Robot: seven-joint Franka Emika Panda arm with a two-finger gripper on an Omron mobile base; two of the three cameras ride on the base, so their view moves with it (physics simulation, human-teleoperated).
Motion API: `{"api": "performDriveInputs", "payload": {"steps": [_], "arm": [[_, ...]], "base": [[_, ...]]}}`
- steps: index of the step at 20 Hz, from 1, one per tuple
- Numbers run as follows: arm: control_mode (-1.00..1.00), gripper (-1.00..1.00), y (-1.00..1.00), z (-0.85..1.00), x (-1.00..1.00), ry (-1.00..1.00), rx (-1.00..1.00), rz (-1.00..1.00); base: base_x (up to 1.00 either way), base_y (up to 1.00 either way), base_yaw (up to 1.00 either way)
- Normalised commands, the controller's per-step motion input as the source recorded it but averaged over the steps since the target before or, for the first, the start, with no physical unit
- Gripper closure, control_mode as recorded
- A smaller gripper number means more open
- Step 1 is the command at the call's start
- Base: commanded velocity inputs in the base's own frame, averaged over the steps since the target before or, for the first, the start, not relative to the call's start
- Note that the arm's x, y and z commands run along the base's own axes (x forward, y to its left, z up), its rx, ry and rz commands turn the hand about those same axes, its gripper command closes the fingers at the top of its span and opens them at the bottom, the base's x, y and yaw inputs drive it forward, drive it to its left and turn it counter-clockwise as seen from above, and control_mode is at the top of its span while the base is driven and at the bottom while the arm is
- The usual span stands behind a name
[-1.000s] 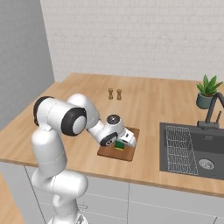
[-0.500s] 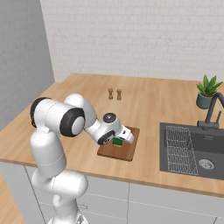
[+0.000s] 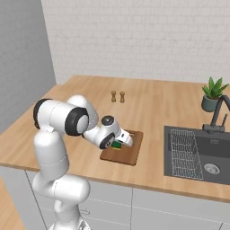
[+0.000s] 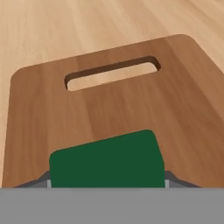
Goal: Pick up the sponge from the counter and clean the cutting board by briefly scrubbing or pressing down on the cutting board. Once finished, release the sponge.
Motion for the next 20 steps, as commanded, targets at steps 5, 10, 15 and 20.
{"api": "performDriveInputs", "payload": {"steps": [5,10,15,20], "arm": [[-1.00,1.00,-0.12,-0.11,0.31,0.00,0.00,0.00],[-1.00,1.00,-0.49,0.03,0.30,0.00,0.00,0.00],[-1.00,1.00,-0.41,-0.28,0.05,0.00,0.00,-0.01],[-1.00,1.00,-0.22,-0.79,-0.07,0.00,0.00,-0.03]], "base": [[0.00,0.00,0.00],[0.00,0.00,0.00],[0.00,0.00,0.00],[0.00,0.00,0.00]]}}
